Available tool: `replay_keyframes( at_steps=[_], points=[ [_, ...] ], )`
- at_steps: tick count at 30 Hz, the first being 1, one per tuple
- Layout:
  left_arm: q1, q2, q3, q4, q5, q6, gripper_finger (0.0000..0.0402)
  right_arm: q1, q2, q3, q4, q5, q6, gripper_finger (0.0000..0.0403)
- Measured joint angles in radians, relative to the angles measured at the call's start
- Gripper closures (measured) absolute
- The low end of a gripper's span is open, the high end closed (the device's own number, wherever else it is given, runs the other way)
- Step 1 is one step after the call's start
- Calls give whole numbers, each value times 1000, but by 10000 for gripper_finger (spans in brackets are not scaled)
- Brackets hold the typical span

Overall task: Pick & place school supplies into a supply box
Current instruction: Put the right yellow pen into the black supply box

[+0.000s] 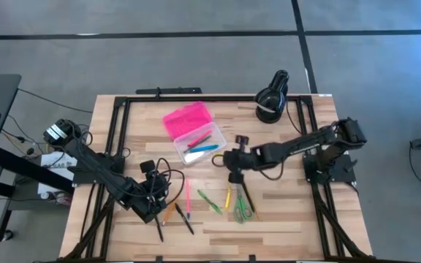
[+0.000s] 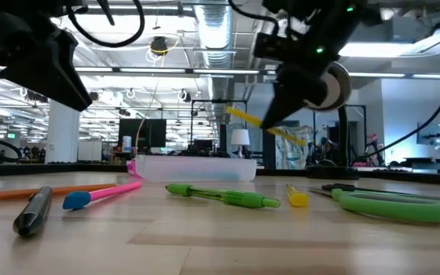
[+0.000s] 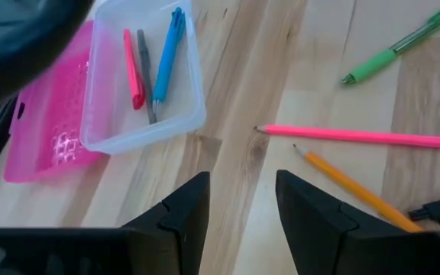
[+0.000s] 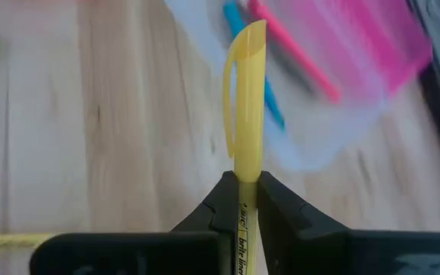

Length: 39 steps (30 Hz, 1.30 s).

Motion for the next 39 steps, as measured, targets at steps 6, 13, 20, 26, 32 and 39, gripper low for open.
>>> replay_keyframes(
  at_steps=[6, 13, 20, 26, 32, 39],
  points=[
    [-15, 0, 0, -1, -47, 4, 255, -112, 23, 4, 211, -120, -296, 381],
    [-20, 0, 0, -6, -59, 8, 255, -220, 25, 2, 359, -314, -515, 382],
    [-19, 0, 0, -8, -80, 9, 255, -289, 25, 2, 436, -451, -541, 380],
    [-19, 0, 0, -7, -106, 9, 255, -326, 62, 0, 440, -454, -467, 383],
    [-19, 0, 0, -7, -101, 5, 255, -335, 151, 65, 438, -463, -460, 380],
    [-35, 0, 0, -6, -98, -1, 255, -343, 275, 228, 310, -481, -459, 379]
  ],
)
